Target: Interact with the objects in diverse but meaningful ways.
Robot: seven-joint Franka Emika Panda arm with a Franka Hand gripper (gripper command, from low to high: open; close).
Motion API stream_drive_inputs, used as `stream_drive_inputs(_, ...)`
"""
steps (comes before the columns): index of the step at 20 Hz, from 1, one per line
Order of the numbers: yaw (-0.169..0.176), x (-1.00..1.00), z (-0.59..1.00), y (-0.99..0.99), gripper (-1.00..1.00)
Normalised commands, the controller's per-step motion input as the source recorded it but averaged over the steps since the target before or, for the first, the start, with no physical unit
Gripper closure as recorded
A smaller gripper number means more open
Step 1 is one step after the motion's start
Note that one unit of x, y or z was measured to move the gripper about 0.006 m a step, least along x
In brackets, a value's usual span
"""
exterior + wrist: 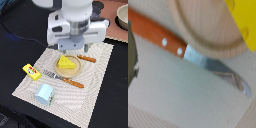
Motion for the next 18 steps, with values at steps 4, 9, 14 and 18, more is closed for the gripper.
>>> stream_drive_inputs(4,0.246,-0.14,0.49,0.26,-1.0)
stream_drive_inputs(9,0.209,-0.02,0.63,0.24,-1.0)
stream_drive_inputs(14,0.175,0.0,-0.17,-0.17,-1.0)
stream_drive_inputs(18,0.154,-0.06,-0.32,-0.25,-1.0)
